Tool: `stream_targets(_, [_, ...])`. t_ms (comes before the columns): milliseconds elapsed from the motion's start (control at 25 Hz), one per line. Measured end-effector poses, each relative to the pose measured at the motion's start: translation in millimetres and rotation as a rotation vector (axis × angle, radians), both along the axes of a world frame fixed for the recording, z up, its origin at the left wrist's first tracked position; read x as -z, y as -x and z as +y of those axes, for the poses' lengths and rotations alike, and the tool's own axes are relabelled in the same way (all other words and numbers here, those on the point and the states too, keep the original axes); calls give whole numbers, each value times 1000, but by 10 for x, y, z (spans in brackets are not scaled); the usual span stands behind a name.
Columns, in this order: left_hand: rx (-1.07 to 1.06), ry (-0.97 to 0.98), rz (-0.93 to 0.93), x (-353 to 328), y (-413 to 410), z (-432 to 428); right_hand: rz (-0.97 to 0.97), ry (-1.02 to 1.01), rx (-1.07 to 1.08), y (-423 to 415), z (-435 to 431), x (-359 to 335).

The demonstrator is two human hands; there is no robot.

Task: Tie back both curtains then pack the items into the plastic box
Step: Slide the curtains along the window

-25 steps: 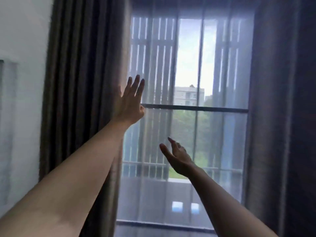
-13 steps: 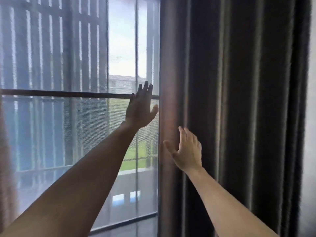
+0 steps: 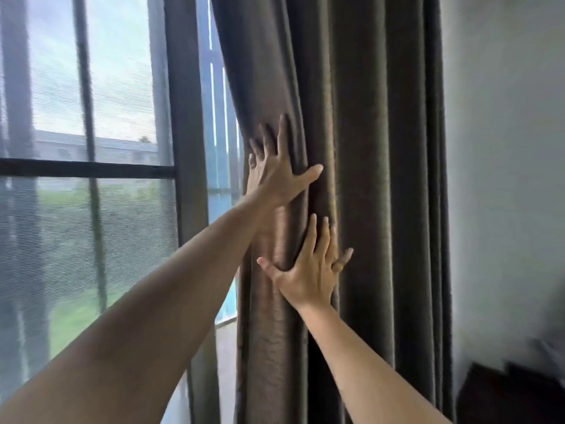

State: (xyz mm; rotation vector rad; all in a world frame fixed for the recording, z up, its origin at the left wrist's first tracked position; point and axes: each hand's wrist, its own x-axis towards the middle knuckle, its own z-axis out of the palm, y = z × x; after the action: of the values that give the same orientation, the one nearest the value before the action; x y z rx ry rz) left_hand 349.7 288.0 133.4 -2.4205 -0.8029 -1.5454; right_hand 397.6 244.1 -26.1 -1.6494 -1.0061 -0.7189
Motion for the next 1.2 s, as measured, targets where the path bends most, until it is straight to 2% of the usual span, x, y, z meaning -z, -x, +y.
stream_targets(200, [40, -29, 88, -178, -824, 219, -50, -3, 205, -808, 193, -138])
stream_targets(520, [174, -82, 60, -293, -2323, 362, 4, -28, 363, -2387, 319, -318])
stream_targets(760, [199, -79, 55, -380, -3625, 430, -6, -24, 395, -3657, 369, -415])
stream_targets(1200, [254, -44, 141, -469, -5397, 694, 72, 50, 381, -5456, 573, -429])
